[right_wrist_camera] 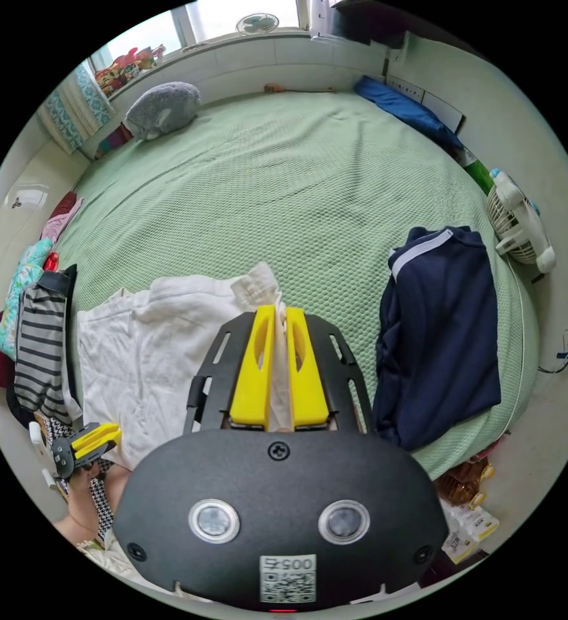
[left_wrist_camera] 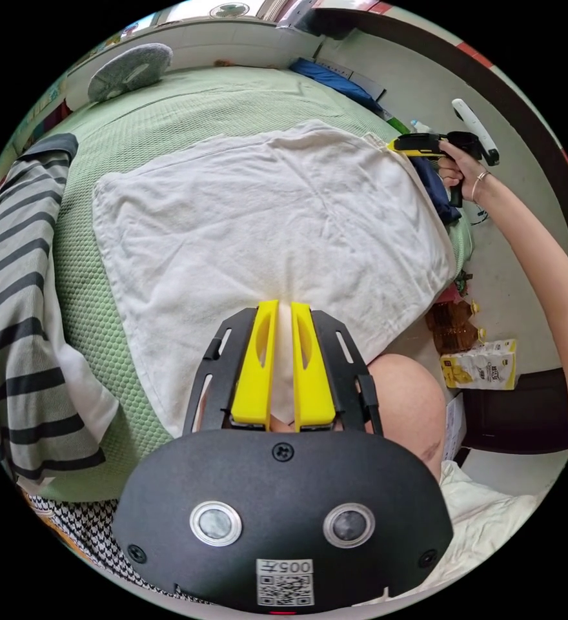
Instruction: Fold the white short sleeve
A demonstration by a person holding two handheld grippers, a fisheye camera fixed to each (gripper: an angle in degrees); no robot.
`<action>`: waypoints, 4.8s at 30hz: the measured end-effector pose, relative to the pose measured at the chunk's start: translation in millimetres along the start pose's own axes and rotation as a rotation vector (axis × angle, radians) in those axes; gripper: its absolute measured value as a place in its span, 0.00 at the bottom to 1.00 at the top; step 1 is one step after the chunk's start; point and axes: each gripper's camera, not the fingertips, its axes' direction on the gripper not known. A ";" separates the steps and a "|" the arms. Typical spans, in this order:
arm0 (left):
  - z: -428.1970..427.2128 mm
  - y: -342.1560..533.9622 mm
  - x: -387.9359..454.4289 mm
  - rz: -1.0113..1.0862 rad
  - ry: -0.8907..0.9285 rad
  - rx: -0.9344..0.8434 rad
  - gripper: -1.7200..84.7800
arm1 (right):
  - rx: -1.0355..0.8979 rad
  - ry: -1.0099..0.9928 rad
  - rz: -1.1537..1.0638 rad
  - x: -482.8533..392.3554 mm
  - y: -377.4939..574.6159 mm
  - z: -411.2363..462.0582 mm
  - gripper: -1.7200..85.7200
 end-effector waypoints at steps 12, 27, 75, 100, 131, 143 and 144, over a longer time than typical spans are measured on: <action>3.4 -1.9 -4.6 0.004 -0.003 0.000 0.08 | 0.054 0.028 0.071 1.0 9.2 -8.6 0.09; 0.9 -3.5 -15.6 -0.004 0.012 0.001 0.08 | 0.077 0.115 -0.131 -88.0 12.4 -8.5 0.14; -148.9 -7.8 -147.7 -0.254 -0.203 0.234 0.13 | 0.203 0.117 -0.179 -147.0 167.3 -174.1 0.00; -206.6 -57.9 -235.2 -0.420 -0.185 0.184 0.04 | 0.164 0.152 -0.239 -147.5 155.5 -193.3 0.00; -420.3 75.0 -119.0 -0.118 -0.153 0.352 0.02 | 0.282 0.135 -0.166 -90.3 257.4 -388.9 0.01; -473.6 146.9 -73.1 -0.037 -0.052 0.282 0.02 | 0.281 0.083 -0.134 -56.3 329.6 -446.0 0.01; -475.4 149.9 -70.4 -0.031 -0.048 0.279 0.02 | 0.280 0.077 -0.130 -54.6 333.4 -448.0 0.01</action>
